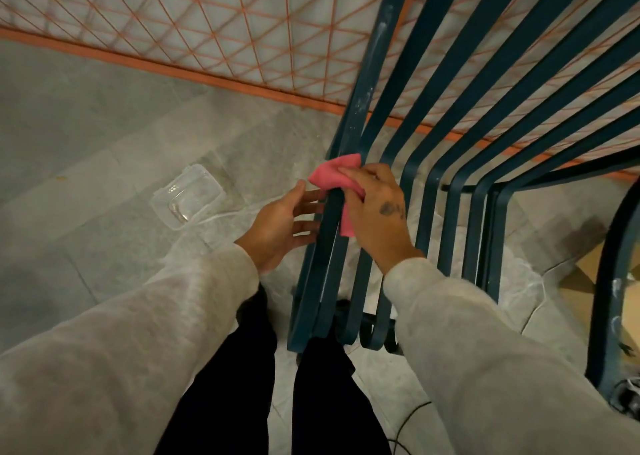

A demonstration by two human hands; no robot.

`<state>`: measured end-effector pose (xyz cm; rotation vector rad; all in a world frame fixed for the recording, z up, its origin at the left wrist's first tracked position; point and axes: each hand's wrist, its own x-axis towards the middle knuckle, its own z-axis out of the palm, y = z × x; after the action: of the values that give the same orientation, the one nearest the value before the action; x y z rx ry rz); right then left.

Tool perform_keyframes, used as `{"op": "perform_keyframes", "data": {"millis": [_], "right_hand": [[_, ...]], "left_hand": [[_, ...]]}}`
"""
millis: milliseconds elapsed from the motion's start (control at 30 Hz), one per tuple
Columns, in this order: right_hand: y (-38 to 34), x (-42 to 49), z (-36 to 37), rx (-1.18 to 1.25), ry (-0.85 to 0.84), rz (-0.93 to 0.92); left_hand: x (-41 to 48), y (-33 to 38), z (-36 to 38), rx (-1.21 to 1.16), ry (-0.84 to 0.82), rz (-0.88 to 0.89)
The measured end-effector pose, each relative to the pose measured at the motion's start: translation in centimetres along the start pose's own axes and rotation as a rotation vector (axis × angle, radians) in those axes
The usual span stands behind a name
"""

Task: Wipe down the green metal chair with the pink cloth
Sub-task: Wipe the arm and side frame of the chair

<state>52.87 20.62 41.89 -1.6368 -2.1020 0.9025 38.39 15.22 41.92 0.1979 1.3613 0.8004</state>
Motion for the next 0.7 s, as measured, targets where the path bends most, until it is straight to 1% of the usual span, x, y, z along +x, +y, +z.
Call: {"op": "perform_keyframes", "data": {"millis": [133, 233, 333, 367, 400, 433, 533, 633, 700], "right_hand": [[-0.1, -2.8, 0.9, 0.046, -0.006, 0.007], [0.5, -5.8, 1.2, 0.117, -0.085, 0.012], [0.5, -4.8, -0.7, 0.218, -0.238, 0.135], [0.4, -3.7, -1.6, 0.231, -0.252, 0.152], [0.2, -2.3, -2.6, 0.212, -0.231, 0.125], [-0.2, -0.6, -3.4, 0.158, -0.194, 0.059], [-1.7, 4.4, -4.3, -0.130, -0.109, -0.234], [-2.5, 7.6, -3.4, -0.405, -0.149, -0.432], [-2.6, 7.6, -2.9, -0.571, -0.200, -0.478]], "left_hand": [[0.1, -0.2, -0.1, -0.016, -0.003, 0.009], [0.3, -0.3, -0.2, -0.047, 0.002, 0.002], [0.5, -0.3, -0.5, -0.038, 0.002, -0.012], [0.6, -0.3, -0.6, -0.033, -0.002, -0.015], [0.6, -0.4, -0.6, -0.035, -0.006, -0.021], [0.7, -0.5, -0.7, -0.045, -0.012, -0.028], [0.9, -0.7, -0.7, -0.105, -0.028, -0.047], [0.7, -0.9, -0.6, -0.142, -0.029, -0.049], [0.6, -1.1, -0.6, -0.156, -0.036, -0.041]]}}
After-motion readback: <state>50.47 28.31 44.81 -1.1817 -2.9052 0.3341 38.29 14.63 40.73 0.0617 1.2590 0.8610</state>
